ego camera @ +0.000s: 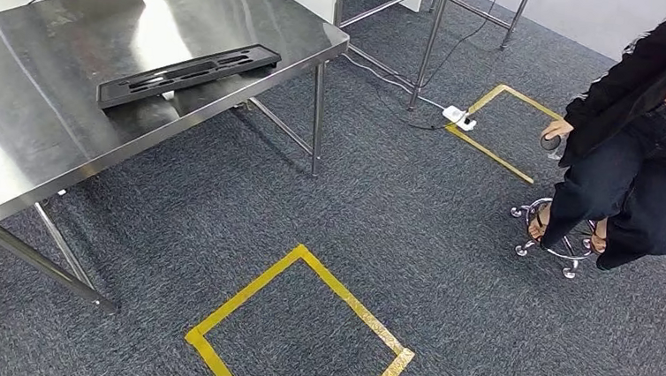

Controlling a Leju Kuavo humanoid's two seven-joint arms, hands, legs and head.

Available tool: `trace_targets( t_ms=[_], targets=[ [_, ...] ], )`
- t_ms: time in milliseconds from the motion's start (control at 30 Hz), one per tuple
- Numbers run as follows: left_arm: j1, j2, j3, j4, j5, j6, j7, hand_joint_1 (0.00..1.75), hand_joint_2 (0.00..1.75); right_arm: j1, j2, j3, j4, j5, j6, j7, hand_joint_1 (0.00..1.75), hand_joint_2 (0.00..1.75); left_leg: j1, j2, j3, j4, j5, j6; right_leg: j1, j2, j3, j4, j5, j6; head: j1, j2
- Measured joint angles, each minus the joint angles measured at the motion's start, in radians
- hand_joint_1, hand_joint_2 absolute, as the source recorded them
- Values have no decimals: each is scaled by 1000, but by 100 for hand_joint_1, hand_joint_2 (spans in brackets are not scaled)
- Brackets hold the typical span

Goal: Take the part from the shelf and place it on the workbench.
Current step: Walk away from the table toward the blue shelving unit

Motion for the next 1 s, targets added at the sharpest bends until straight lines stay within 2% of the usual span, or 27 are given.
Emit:
trace_targets(
  t_ms=[33,67,100,167,200,233,267,333,367,400,433,467,500,533,567,633,700,767,833,900,933,967,1000],
  targets=[
    [0,-2,0,0,0,2,5,0,0,0,0,0,0,0,0,1,0,0,-2,8,2,2,-2,-5,0,-24,39,-74,24,4,1,0],
    [0,-4,0,0,0,4,8,0,0,-1,1,-1,0,1,0,2,0,0,-5,16,4,3,-4,-12,1,-41,66,-125,41,1,0,0],
    [0,-4,1,1,0,4,10,0,0,-2,2,-1,1,1,0,2,0,0,-9,24,6,4,-6,-18,4,-52,78,-152,50,-6,-1,0],
    [-2,-6,1,1,1,6,15,0,0,-2,3,-1,1,2,1,4,0,0,-8,39,11,2,-8,-30,8,-37,74,-157,56,-25,-6,0],
    [-3,-6,2,1,2,8,18,0,0,0,2,-1,1,3,2,5,0,0,-4,34,12,5,-13,-36,5,-28,73,-158,58,-33,-7,0],
    [-3,-7,3,1,4,10,20,0,0,1,2,-1,1,6,4,8,0,0,0,17,7,20,-28,-42,1,-19,74,-159,61,-42,-7,0],
    [-3,-8,5,1,5,14,24,0,0,0,2,-1,2,10,6,11,0,0,2,-7,-7,55,-56,-46,-2,-9,75,-160,64,-50,-7,0],
    [-1,-11,11,1,8,18,29,0,0,-3,2,-1,2,20,12,19,0,0,4,-51,-63,184,-133,-46,0,10,73,-160,69,-60,-8,0],
    [1,-12,15,1,11,18,31,0,0,-3,3,0,2,24,13,22,0,0,3,-58,-93,250,-161,-45,4,21,71,-160,70,-62,-9,0],
    [2,-13,17,2,13,18,31,0,0,-3,3,0,2,25,14,24,0,0,3,-60,-112,291,-171,-43,6,32,70,-159,71,-63,-9,0],
    [2,-14,19,2,15,18,32,0,0,-3,3,0,3,26,15,26,0,0,3,-61,-114,294,-159,-41,8,43,70,-159,71,-64,-9,0],
    [2,-14,20,2,16,18,32,0,0,-2,2,0,3,26,15,27,0,0,3,-65,-96,256,-128,-37,9,55,71,-158,71,-64,-9,0],
    [2,-14,20,2,16,18,32,0,0,-3,2,0,3,26,15,27,0,0,3,-75,-64,190,-88,-32,9,67,72,-157,71,-64,-9,0],
    [2,-14,21,2,16,18,32,0,0,-4,3,0,3,26,15,28,0,0,4,-95,-31,121,-57,-27,12,78,71,-154,71,-63,-9,0],
    [2,-14,21,2,16,19,32,0,0,-6,4,0,3,26,15,28,0,0,4,-112,-6,65,-36,-24,13,88,69,-152,72,-61,-8,0],
    [1,-15,23,2,16,19,32,0,0,-7,4,0,3,26,15,28,0,0,0,-129,11,23,-30,-19,15,103,60,-150,76,-53,-8,0],
    [0,-18,24,2,16,19,32,0,0,-6,3,0,4,26,15,28,0,0,-4,-110,12,14,-24,-10,13,113,49,-151,80,-40,-8,0],
    [0,-20,24,1,16,19,33,0,0,-5,1,0,5,26,15,29,0,0,-3,-89,15,2,-15,4,14,83,28,-116,62,-33,-6,0],
    [0,-21,25,2,16,20,33,0,0,-7,1,0,5,28,16,30,0,0,-5,-65,15,-2,-12,9,13,42,-26,-5,11,-37,-2,0],
    [1,-22,25,2,17,19,33,0,0,-7,0,1,6,34,20,34,0,0,-7,-38,13,-1,-12,11,9,31,-81,114,-31,-34,0,0],
    [1,-24,26,2,18,19,34,0,0,-6,-1,1,6,38,23,37,0,0,-7,-26,13,-1,-12,10,8,28,-84,127,-31,-27,0,0],
    [1,-26,26,2,19,18,35,0,0,-5,-2,2,6,43,27,40,0,0,-7,-16,14,-1,-13,10,5,24,-67,99,-16,-18,0,0],
    [1,-28,27,2,20,19,36,0,0,-4,-4,3,6,49,30,44,0,0,-6,-7,15,-1,-14,8,2,14,-31,35,8,-8,0,0]
  ],
)
